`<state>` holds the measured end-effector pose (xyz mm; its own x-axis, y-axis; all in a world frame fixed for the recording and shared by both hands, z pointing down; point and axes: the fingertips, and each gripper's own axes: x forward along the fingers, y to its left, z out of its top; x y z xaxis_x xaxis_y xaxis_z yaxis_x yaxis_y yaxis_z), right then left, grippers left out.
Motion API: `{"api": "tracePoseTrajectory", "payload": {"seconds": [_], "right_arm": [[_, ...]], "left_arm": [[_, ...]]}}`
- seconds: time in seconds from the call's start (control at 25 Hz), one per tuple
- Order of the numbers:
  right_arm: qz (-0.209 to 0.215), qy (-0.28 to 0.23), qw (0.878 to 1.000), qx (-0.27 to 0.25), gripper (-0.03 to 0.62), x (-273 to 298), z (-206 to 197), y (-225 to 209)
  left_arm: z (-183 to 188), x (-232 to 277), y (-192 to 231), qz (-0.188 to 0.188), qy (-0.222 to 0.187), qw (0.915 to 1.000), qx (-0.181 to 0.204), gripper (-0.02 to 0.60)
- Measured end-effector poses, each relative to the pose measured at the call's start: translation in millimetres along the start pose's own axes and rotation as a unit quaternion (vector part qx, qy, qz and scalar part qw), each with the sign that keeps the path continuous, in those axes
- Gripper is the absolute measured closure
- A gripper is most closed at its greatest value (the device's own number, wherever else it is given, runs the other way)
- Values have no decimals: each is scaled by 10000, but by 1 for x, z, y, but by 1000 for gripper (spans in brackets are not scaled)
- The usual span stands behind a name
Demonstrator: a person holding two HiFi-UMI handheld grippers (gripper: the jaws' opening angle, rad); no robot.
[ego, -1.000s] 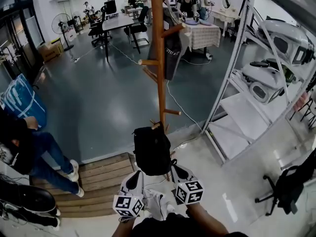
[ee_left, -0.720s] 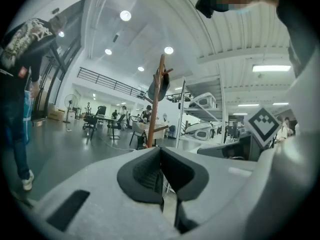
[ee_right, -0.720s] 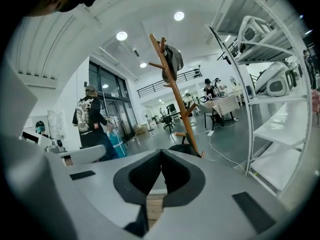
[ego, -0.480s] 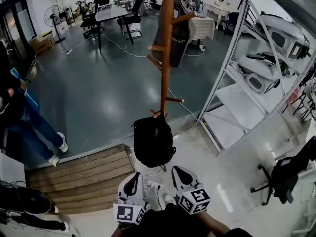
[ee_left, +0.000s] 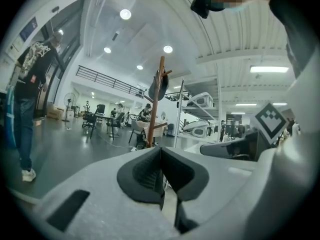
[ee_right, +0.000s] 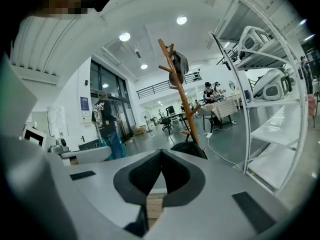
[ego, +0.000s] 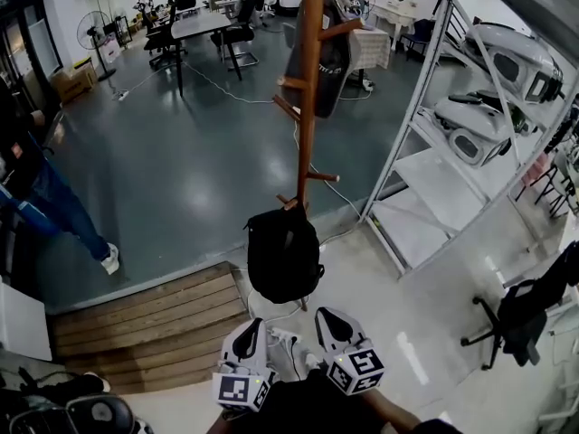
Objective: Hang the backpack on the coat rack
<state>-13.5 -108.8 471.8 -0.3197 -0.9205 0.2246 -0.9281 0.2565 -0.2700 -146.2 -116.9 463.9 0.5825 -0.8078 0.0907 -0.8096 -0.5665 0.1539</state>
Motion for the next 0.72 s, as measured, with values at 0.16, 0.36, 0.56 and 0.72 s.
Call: {"api": "tracePoseTrajectory", "payload": {"seconds": [0.16, 0.36, 0.56, 0.72], "right_arm": [[-87, 10, 10000, 35, 582, -2, -3, 1], [-91, 22, 9999, -47, 582, -1, -5, 1], [-123, 13, 9999, -32, 582, -1, -5, 0], [-118, -3, 9999, -18, 582, -3, -4, -3]], "left_arm": [[1, -4, 2, 9, -8, 9999, 107, 563], [-2, -3, 0, -93, -1, 9999, 52, 563], [-4, -2, -3, -135, 60, 9999, 31, 563], [-5, 0, -6, -132, 75, 9999, -8, 563]]}}
